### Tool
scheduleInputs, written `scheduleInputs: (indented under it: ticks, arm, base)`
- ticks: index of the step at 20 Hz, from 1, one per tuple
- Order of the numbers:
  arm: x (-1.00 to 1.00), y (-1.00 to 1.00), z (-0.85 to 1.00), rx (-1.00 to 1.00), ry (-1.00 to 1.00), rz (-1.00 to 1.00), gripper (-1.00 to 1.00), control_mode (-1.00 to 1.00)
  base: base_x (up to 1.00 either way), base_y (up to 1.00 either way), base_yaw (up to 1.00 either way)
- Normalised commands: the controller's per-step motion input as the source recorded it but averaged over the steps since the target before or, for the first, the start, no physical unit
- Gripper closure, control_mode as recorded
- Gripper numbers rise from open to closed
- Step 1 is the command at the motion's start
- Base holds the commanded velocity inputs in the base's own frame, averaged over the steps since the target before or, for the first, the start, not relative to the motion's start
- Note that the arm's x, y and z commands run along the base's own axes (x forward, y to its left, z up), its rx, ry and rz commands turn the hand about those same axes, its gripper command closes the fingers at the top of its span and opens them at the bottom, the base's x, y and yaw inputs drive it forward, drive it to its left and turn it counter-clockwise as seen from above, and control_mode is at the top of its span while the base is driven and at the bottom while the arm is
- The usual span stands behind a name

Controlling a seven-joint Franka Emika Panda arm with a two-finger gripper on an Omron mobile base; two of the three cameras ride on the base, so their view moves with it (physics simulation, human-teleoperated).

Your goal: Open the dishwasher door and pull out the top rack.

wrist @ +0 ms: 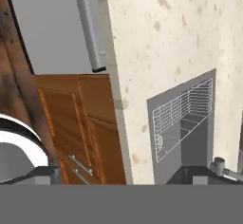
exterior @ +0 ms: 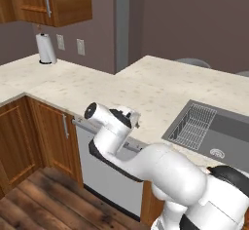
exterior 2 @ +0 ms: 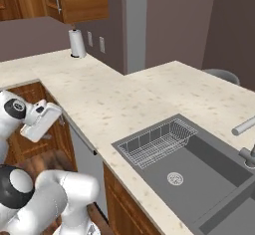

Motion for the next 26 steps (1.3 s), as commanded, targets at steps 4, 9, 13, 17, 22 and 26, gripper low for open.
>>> scheduleInputs:
  ticks: [4, 9, 13, 17, 22, 26]
  arm:
    - [0.80, 0.39, -0.63, -0.18, 0.29, 0.00, -1.00, -1.00]
    - [0.49, 0.53, -0.52, -0.26, 0.13, -0.02, -1.00, -1.00]
    - [0.50, 0.51, -0.61, -0.29, 0.00, -0.12, -1.00, -1.00]
    - [0.45, 0.28, -0.66, -0.21, 0.00, -0.14, -1.00, -1.00]
    - [0.55, 0.13, -0.62, -0.17, 0.00, -0.17, -1.00, -1.00]
    - [0.48, 0.10, -0.51, -0.16, -0.01, -0.17, -1.00, -1.00]
  base:
    - [0.00, 0.00, 0.00]
    - [0.00, 0.00, 0.00]
    - [0.00, 0.00, 0.00]
    - [0.00, 0.00, 0.00]
    - [0.00, 0.00, 0.00]
    - [0.00, 0.00, 0.00]
